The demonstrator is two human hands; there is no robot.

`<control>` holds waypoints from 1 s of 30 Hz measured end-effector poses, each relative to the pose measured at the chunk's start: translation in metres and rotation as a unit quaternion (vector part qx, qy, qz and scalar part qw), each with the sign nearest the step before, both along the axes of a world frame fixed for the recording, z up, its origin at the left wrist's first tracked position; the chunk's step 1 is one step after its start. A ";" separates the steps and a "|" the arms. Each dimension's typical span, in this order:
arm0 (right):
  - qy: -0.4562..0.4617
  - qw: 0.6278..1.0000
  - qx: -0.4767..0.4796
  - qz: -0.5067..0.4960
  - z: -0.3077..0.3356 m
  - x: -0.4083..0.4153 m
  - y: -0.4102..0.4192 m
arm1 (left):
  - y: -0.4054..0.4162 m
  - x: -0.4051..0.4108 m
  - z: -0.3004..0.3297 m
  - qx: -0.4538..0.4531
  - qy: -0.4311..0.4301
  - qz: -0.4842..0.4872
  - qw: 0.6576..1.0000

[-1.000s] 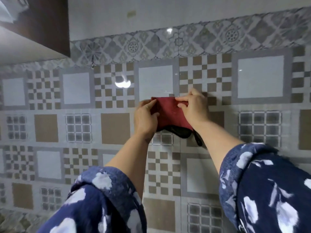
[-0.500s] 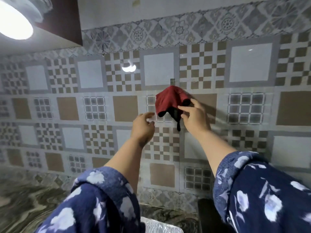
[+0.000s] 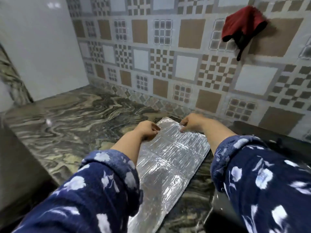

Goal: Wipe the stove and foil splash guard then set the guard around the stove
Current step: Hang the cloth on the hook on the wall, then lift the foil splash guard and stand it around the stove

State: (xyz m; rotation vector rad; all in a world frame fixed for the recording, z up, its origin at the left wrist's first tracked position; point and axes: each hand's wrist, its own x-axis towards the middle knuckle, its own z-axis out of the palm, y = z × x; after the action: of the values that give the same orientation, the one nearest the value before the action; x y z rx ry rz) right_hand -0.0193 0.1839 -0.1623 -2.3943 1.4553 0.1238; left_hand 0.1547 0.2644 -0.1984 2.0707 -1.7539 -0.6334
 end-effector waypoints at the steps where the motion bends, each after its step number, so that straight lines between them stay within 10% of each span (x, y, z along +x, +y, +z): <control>1: 0.005 1.000 0.019 0.019 -0.013 0.015 0.010 | 0.019 0.013 -0.012 0.015 0.003 0.019 1.000; 16: -0.020 0.972 0.061 0.226 -0.148 0.229 0.119 | 0.199 0.172 -0.155 0.049 0.010 0.289 0.956; 30: -0.044 0.972 0.030 0.230 -0.168 0.279 0.112 | 0.184 0.196 -0.149 -0.012 0.143 0.283 0.948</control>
State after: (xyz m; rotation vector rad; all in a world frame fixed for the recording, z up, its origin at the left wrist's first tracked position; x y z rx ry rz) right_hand 0.2593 0.2961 -0.3305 -2.6042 0.8250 0.1658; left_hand 0.3506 0.4484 -0.3478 2.1850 -0.9371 -0.6788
